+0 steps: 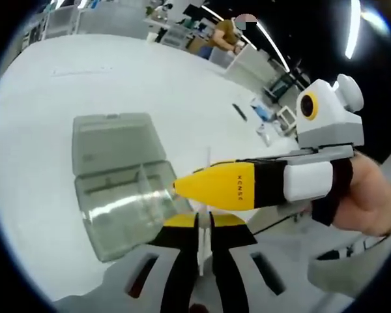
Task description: Insert the divider into the dual guide fixture by aligning both edges with the guide slots and pushing it downward to the bottom, including one-sided entry, uneven engagement, binding, and posture correction.
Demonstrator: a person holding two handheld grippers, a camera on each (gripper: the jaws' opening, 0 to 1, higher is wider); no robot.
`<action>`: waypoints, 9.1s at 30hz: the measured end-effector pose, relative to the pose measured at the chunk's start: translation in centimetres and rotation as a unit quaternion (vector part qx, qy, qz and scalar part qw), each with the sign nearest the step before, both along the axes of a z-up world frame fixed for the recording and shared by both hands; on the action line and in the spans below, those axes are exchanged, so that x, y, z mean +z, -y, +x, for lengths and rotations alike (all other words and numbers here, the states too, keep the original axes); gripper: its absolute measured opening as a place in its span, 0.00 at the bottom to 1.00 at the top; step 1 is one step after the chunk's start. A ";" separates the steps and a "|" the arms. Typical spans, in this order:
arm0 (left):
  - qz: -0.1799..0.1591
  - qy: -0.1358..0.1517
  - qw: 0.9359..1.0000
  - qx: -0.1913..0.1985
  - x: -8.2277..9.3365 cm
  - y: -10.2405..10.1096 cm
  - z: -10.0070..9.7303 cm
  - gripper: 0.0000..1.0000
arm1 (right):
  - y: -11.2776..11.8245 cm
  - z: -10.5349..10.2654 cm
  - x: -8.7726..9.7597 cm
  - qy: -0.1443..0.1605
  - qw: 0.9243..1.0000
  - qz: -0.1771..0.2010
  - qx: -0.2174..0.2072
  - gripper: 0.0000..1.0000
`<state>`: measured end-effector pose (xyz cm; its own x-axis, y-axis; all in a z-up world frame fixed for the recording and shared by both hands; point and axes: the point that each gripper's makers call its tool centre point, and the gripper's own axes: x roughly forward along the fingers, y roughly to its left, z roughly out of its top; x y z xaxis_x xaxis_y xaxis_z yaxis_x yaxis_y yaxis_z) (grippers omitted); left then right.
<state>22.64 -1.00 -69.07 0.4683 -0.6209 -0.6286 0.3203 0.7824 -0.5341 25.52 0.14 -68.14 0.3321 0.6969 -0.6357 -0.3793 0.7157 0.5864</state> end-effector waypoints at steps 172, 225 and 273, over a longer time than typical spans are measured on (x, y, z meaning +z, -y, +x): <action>0.141 -0.288 0.941 0.104 -7.3 -8.1 2.6 0.01 | 1.9 -4.4 0.0 0.297 0.908 0.010 0.295 0.65; 0.153 -0.296 0.937 0.105 -7.8 -8.1 2.5 0.01 | 2.4 -4.2 0.1 0.297 0.911 0.010 0.285 0.64; 0.186 -0.293 0.934 0.087 -8.7 -8.0 2.5 0.01 | 2.8 -4.2 -0.2 0.293 0.914 0.010 0.279 0.64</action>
